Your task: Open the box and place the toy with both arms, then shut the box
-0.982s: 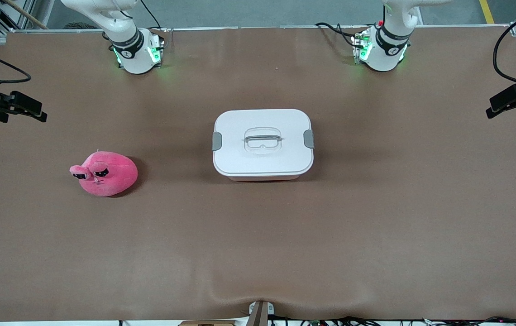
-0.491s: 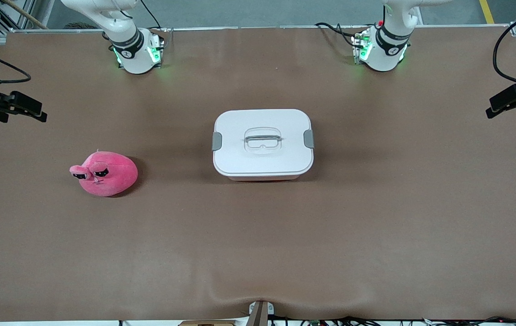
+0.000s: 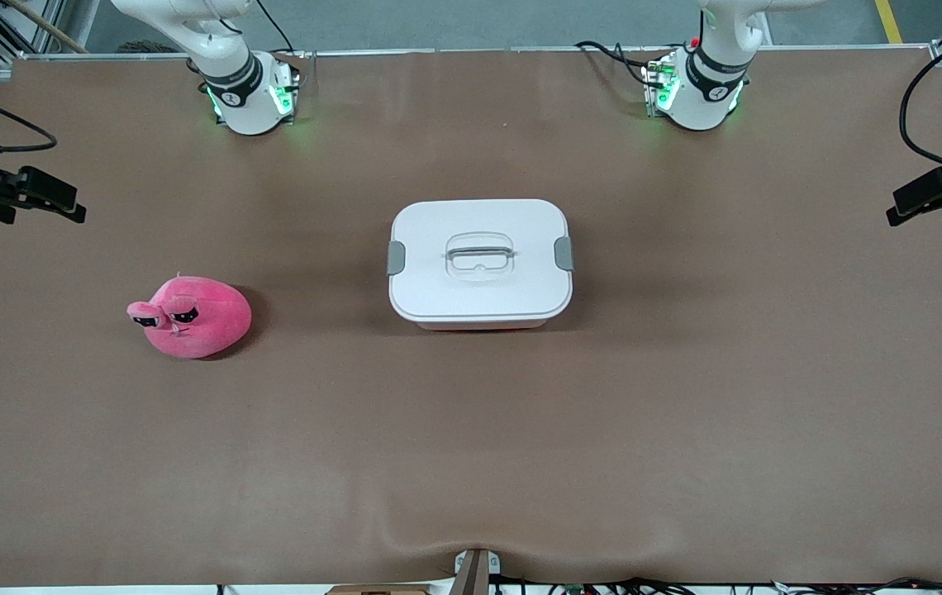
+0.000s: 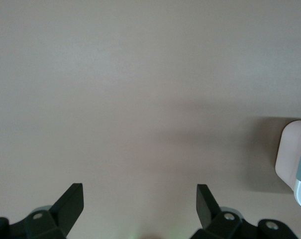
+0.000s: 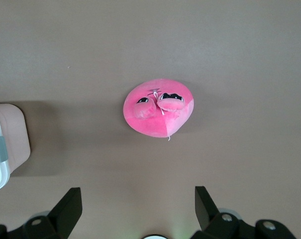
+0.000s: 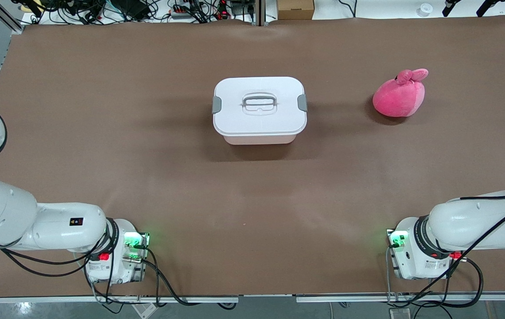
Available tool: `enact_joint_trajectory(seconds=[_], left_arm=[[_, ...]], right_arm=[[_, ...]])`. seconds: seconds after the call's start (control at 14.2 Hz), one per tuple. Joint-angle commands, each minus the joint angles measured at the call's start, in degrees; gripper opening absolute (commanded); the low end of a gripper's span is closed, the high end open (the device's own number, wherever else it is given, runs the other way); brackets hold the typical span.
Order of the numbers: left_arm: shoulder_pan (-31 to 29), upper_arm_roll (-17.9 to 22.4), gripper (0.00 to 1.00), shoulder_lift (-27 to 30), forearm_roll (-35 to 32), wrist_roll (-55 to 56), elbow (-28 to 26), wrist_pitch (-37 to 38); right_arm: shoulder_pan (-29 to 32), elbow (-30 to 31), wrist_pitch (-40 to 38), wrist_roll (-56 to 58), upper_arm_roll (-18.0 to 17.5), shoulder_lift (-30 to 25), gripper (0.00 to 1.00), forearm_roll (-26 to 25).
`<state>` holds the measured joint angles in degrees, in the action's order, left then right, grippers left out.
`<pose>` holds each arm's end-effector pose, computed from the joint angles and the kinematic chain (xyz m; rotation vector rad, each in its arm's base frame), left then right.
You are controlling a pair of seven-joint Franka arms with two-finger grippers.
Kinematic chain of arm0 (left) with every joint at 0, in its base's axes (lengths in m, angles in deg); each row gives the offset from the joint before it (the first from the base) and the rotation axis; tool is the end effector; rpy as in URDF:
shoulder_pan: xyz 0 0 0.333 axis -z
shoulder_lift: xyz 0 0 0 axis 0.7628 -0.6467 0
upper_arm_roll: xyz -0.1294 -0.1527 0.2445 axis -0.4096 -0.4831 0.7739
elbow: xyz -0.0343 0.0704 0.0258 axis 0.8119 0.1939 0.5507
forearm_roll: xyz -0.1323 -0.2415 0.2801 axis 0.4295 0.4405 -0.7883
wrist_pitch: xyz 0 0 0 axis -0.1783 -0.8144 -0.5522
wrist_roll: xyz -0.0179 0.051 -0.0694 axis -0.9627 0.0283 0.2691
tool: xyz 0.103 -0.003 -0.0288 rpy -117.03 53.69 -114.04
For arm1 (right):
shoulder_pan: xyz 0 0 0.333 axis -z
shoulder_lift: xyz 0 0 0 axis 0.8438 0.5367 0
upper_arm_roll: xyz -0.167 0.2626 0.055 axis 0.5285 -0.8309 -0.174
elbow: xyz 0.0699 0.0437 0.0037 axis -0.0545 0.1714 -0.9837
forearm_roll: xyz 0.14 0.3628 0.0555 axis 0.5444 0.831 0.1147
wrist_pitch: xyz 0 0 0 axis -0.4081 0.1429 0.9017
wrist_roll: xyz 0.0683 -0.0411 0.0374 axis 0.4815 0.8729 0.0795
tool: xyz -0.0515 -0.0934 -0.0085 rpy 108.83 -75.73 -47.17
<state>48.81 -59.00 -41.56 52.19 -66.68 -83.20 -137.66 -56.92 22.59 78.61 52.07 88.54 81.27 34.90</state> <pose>0.5583 0.0229 0.6283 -3.1302 -0.1048 0.0765 0.5493 -0.0129 0.6223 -3.1003 0.0222 0.1473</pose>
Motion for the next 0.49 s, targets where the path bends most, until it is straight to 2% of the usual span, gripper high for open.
enact_joint_trajectory(seconds=[0.0,0.42], left_arm=[[-0.33,0.00,1.00,-1.16,0.01,-0.10,1.82,0.32],[-0.34,0.18,1.00,-1.60,-0.07,0.78,2.00,-1.08]], right_arm=[[-0.18,-1.19,-0.34,-0.05,-0.03,0.56,1.00,-0.92],[-0.27,-1.28,-0.34,-0.05,-0.12,0.91,1.00,-1.27]])
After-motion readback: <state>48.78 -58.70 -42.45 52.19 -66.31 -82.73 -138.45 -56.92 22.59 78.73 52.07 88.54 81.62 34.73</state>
